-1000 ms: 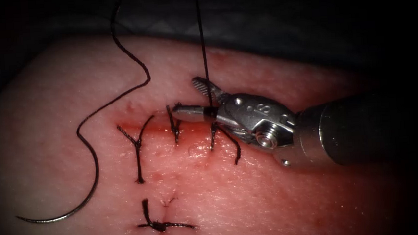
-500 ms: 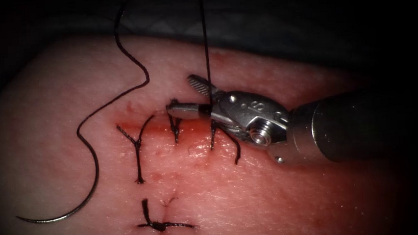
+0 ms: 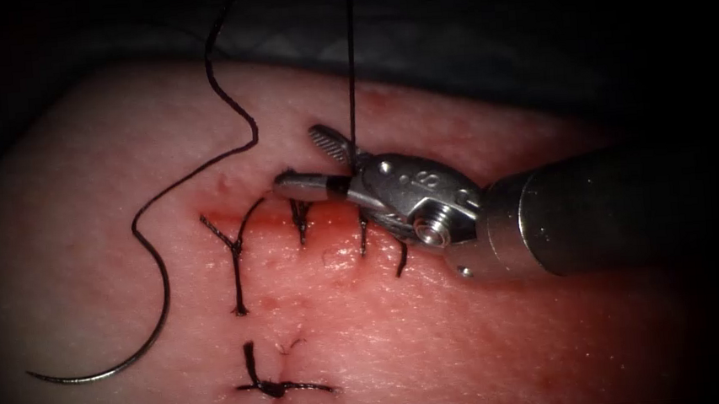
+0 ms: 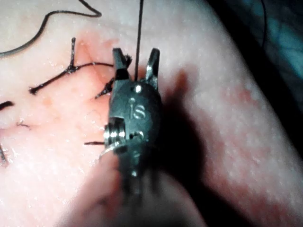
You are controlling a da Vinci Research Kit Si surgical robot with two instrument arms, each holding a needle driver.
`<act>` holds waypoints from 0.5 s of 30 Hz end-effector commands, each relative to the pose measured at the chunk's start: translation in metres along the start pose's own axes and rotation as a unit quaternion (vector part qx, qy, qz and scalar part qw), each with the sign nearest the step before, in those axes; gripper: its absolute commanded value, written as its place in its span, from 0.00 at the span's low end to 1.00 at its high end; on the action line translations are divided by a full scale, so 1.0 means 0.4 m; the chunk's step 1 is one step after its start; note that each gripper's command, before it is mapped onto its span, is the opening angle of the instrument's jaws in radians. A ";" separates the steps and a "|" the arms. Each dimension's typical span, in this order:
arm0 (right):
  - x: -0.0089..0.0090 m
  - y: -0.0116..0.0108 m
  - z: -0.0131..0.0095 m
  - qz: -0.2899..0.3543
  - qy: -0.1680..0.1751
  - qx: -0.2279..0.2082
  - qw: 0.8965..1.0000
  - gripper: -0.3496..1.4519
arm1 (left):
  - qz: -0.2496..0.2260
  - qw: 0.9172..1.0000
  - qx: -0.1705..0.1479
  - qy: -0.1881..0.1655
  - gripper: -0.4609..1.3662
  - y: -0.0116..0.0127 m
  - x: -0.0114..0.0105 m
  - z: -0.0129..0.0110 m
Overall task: Wound Closure
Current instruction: Snip working suture with right jaws
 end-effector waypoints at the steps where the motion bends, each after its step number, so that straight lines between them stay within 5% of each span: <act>1: -0.0001 0.0001 0.0001 -0.001 -0.009 -0.001 1.000 0.02 | 0.000 1.000 -0.001 0.000 0.06 -0.0001 0.0004 -0.0002; 15: -0.0006 0.0002 -0.0007 -0.011 -0.043 -0.001 0.999 0.00 | 0.005 1.000 -0.003 0.004 0.06 -0.0004 0.0014 -0.0006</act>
